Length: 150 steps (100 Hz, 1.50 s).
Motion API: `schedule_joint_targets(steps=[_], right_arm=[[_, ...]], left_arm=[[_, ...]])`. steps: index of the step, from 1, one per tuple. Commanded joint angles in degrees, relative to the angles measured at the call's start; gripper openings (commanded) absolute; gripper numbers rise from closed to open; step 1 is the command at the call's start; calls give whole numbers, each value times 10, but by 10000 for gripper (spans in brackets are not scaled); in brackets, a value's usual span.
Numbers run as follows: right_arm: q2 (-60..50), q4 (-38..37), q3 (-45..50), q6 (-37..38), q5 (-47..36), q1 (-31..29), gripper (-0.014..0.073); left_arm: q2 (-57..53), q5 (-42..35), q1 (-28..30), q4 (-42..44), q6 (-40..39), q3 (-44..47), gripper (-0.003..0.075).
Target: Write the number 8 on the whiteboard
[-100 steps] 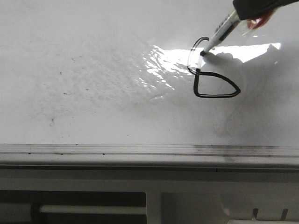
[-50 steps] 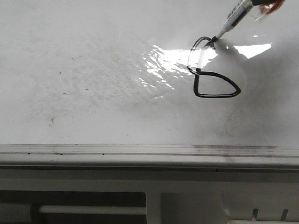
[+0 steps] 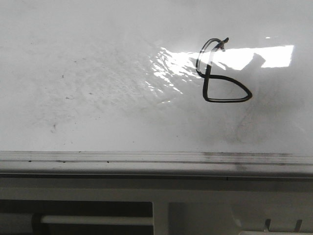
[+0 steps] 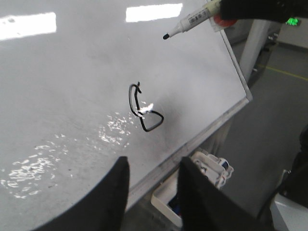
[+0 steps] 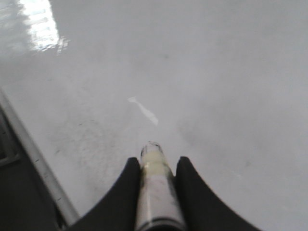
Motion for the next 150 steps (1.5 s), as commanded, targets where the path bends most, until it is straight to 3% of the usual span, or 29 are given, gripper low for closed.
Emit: schedule_joint_targets(steps=[1, 20, 41, 77, 100, 107, 117, 128, 138, 150], right_arm=[[19, 0, -34, -16, 32, 48, -71], [79, 2, -41, -60, 134, 141, -71], [117, 6, -41, -60, 91, 185, -71], [125, 50, -41, -60, 64, 200, -71], [132, 61, -41, -60, 70, 200, -71], [132, 63, -41, -60, 70, 200, -71], [132, 65, -41, -60, 70, 200, -71], [132, 66, -41, -60, 59, 200, -69], [129, 66, -41, -60, 55, 200, 13], [113, 52, -41, -59, 47, 196, 294]], left_arm=[[51, 13, 2, -8, 15, -41, 424], [172, 118, -1, -60, 146, -107, 424], [279, 164, -44, -177, 355, -140, 419], [364, 160, -80, -246, 385, -142, 400], [364, 159, -80, -257, 387, -142, 271], [364, 159, -80, -258, 387, -142, 174], [364, 159, -80, -258, 387, -142, -24], [364, 159, -80, -258, 388, -142, -20], [364, 160, -80, -258, 388, -142, -20], [362, 161, -80, -258, 388, -139, -20]])
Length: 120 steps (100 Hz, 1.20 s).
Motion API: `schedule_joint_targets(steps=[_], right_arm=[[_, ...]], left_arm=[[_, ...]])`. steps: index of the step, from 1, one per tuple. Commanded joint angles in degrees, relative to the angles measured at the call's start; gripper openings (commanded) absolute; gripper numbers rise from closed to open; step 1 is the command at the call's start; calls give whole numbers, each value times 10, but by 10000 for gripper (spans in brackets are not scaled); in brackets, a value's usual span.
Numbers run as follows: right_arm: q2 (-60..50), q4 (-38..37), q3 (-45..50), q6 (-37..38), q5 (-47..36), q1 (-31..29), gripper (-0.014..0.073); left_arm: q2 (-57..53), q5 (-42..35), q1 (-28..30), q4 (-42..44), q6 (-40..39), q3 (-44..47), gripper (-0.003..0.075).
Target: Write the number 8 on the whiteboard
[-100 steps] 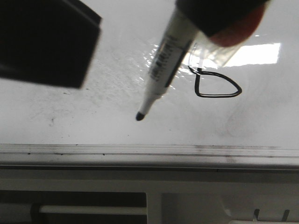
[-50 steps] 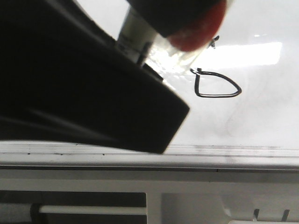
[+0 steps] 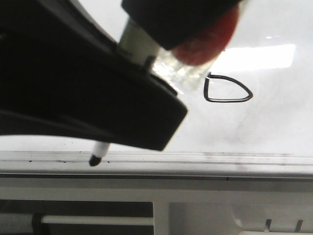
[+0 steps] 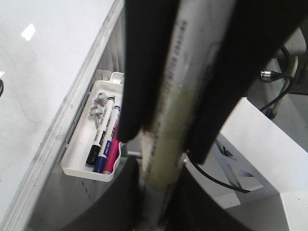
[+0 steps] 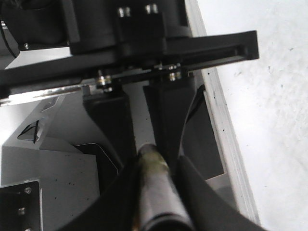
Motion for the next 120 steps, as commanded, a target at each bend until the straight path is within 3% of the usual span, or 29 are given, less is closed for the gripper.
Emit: schedule_joint_targets(steps=[1, 10, 20, 30, 45, 55, 66, 120], right_arm=[[-25, -21, -20, -5, -60, -4, 311], [-58, -39, -20, 3, -76, -11, 489], [-102, -52, -20, 7, -94, -25, 473], [-152, -54, -20, 9, -98, -42, 316], [-212, -67, -20, 29, -92, -49, -70], [-230, -74, -20, 30, -74, -49, -60], [-234, -83, -20, 56, -53, -49, -61], [-234, -87, -17, 81, -42, -49, -62]], left_arm=[[-8, 1, -2, -45, -24, -15, -20], [-8, 1, -2, -45, -27, -14, -20], [-8, -7, -2, -54, -28, -14, -20], [-8, -52, -2, -90, -31, -14, -20], [-5, -207, -2, -219, -39, -14, -20], [8, -309, -2, -283, -39, -15, -20], [32, -367, -2, -310, -39, -19, -20], [120, -476, -1, -338, -49, -76, -20]])
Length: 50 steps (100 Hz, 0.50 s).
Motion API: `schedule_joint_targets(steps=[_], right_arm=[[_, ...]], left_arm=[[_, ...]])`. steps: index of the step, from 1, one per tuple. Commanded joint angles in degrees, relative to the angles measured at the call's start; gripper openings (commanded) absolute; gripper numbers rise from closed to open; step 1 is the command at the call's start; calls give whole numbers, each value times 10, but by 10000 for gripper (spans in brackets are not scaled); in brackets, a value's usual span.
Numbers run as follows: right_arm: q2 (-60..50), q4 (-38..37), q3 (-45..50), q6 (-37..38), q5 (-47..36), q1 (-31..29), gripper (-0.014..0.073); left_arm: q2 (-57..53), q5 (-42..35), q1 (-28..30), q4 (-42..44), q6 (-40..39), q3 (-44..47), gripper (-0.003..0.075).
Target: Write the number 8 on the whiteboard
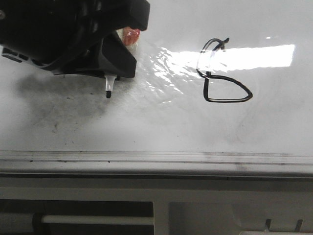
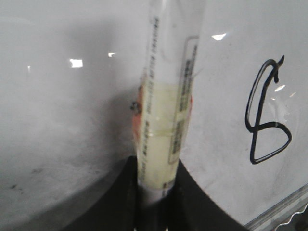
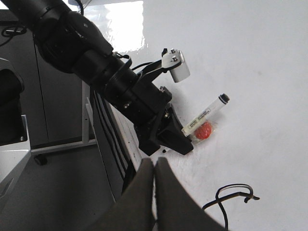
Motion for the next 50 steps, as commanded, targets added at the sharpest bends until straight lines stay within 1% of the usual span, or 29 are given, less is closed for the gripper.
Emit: schedule_joint_targets(steps=[1, 10, 31, 38, 43, 48, 50], right_arm=[[2, -7, -14, 5, -41, -2, -62], [2, -7, -14, 8, -41, -2, -62], [2, -7, -14, 8, -41, -2, -62], [2, -6, -14, 8, -41, -2, -62], [2, -7, -14, 8, -41, -2, -62], [2, -7, -14, 8, -41, -2, -62], [2, -7, -14, 8, -41, -2, -62]], left_arm=[[1, -43, 1, -17, -10, -16, -20], [5, -54, 1, -17, -19, -16, -20], [12, -54, 1, -17, -23, -16, -10], [12, -54, 1, -17, -23, -16, 52], [12, -57, 1, -17, -26, -16, 123], [12, -62, 1, -17, -37, -16, 214], [12, -64, 1, -17, -40, -16, 235]])
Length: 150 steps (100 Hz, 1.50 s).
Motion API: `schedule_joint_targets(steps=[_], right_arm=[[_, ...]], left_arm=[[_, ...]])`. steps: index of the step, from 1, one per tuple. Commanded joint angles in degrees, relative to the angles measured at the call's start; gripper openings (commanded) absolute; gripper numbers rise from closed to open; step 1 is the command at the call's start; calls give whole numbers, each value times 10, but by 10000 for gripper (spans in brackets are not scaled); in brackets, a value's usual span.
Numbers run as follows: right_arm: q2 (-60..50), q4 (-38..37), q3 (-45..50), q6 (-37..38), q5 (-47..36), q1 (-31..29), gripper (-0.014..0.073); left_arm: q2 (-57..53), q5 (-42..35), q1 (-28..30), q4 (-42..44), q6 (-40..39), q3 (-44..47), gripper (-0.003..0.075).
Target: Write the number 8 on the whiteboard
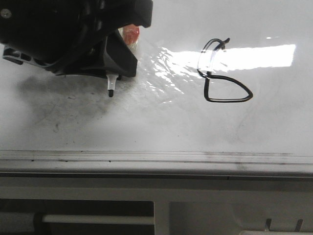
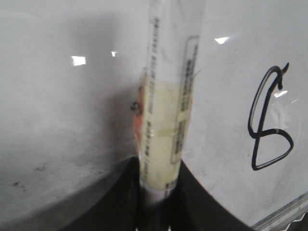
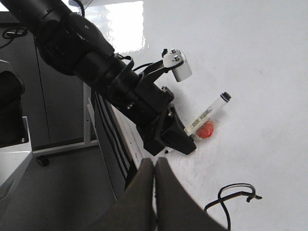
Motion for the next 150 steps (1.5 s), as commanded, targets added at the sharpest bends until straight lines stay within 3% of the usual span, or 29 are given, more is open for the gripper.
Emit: schedule_joint_targets(steps=[1, 41, 50, 79, 86, 94, 114, 150], right_arm=[[2, -5, -14, 2, -41, -2, -62], [-1, -12, 1, 2, -47, -2, -58], [-18, -40, 25, 13, -52, -2, -39], [-161, -188, 160, 166, -43, -2, -41], [-205, -232, 193, 192, -32, -2, -41], [-250, -275, 227, 209, -28, -2, -41], [-313, -286, 265, 209, -33, -2, -42], [-314, -285, 265, 209, -33, -2, -42]], left_arm=[[2, -53, 4, -15, -17, -12, 253], [-34, -49, 1, -14, -23, -12, 543], [-73, -49, -10, -14, -12, -12, 551], [-268, -50, -80, -13, 70, 52, 540], [-313, -50, -87, -13, 70, 85, 498], [-366, -50, -88, -13, 70, 130, 380], [-450, -42, -88, -13, 69, 213, -24], [-467, -41, -88, -13, 68, 230, -20]])
